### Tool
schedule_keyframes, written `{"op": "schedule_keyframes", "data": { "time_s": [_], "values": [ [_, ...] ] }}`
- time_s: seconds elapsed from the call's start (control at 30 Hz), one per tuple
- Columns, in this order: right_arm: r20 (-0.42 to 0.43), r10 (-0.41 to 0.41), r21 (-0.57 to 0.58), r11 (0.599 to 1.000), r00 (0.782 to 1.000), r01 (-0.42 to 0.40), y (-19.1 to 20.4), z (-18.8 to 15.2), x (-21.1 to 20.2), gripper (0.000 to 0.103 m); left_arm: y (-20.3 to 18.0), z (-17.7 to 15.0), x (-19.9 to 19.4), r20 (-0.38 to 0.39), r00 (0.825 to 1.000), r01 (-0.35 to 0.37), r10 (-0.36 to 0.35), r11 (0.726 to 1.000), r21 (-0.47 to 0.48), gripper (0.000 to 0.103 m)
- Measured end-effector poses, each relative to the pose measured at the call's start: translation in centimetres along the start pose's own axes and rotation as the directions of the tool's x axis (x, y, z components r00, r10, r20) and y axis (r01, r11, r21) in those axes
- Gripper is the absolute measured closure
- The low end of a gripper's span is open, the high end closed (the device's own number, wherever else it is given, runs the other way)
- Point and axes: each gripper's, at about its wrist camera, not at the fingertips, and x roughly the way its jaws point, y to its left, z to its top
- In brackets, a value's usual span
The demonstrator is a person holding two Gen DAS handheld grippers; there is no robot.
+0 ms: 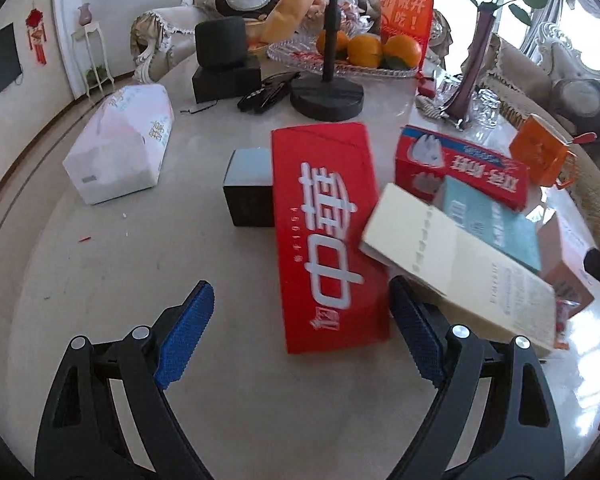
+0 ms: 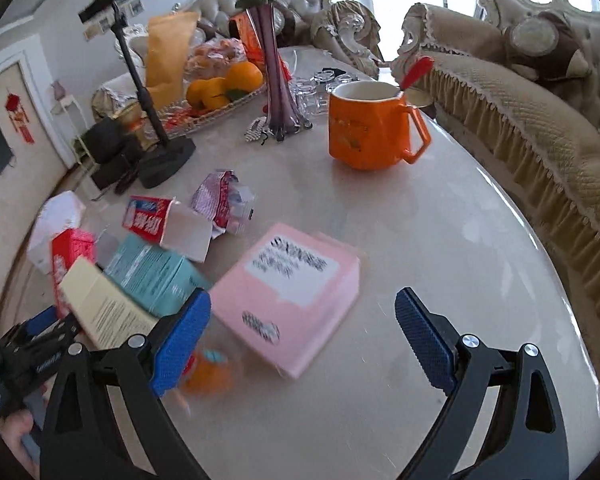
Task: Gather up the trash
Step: 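Grasp the red printed box with the left gripper while the right grasps the pink tissue box, then carry both boxes over the wastebasket and open both grippers to drop them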
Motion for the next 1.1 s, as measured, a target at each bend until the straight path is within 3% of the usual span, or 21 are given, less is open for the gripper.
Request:
{"op": "schedule_keyframes", "data": {
  "time_s": [0.2,0.3,0.37,0.5,0.57,0.6,0.63,0.67,0.77,0.93,1.1],
  "values": [
    [-0.035,-0.091,0.057,0.994,0.995,0.093,1.5,1.0,2.4,0.014,0.6,0.3,1.5,-0.033,0.999,-0.007,0.007,1.0,0.007,0.017],
    [-0.073,-0.174,0.0,0.985,0.982,0.174,2.4,1.0,3.7,0.014,0.5,0.5,2.2,-0.039,0.998,-0.042,0.043,0.999,0.028,0.017],
    [-0.114,-0.18,-0.027,0.984,0.977,0.178,2.5,0.9,4.8,0.014,0.4,0.6,2.4,-0.04,0.997,-0.058,0.059,0.998,0.038,0.017],
    [-0.133,-0.109,-0.009,0.994,0.985,0.109,1.3,0.3,5.2,0.015,1.2,0.6,2.2,-0.037,0.999,-0.014,0.015,1.0,0.022,0.02],
    [-0.116,-0.082,-0.02,0.997,0.99,0.08,0.6,-0.1,4.7,0.022,1.5,0.4,1.9,-0.028,0.999,-0.031,0.032,0.999,0.04,0.035],
    [-0.105,-0.069,-0.027,0.997,0.992,0.067,0.3,-0.2,4.4,0.026,1.7,0.3,1.7,-0.022,0.999,-0.036,0.038,0.998,0.05,0.052],
    [-0.096,-0.035,-0.027,0.999,0.995,0.033,-0.3,-0.5,3.8,0.029,2.1,0.3,1.5,-0.022,0.999,-0.03,0.031,0.999,0.045,0.056],
    [-0.092,-0.017,-0.023,1.0,0.996,0.015,-0.6,-0.5,3.6,0.031,2.9,0.2,1.2,-0.028,1.0,0.008,-0.008,1.0,0.015,0.056],
    [-0.069,0.034,0.013,0.999,0.997,-0.033,-2.1,-1.2,2.1,0.036,4.2,-0.3,0.2,-0.021,0.999,0.031,-0.032,0.999,-0.023,0.056],
    [-0.028,0.101,0.047,0.994,0.994,-0.1,-4.3,-2.2,-1.2,0.038,4.8,-2.3,-3.7,0.028,0.998,0.055,-0.055,0.998,-0.005,0.056],
    [0.052,0.134,0.033,0.99,0.99,-0.136,-5.7,-3.9,-6.2,0.038,4.9,-7.1,-10.9,0.108,0.989,0.092,-0.096,0.995,0.04,0.056]
  ]
}}
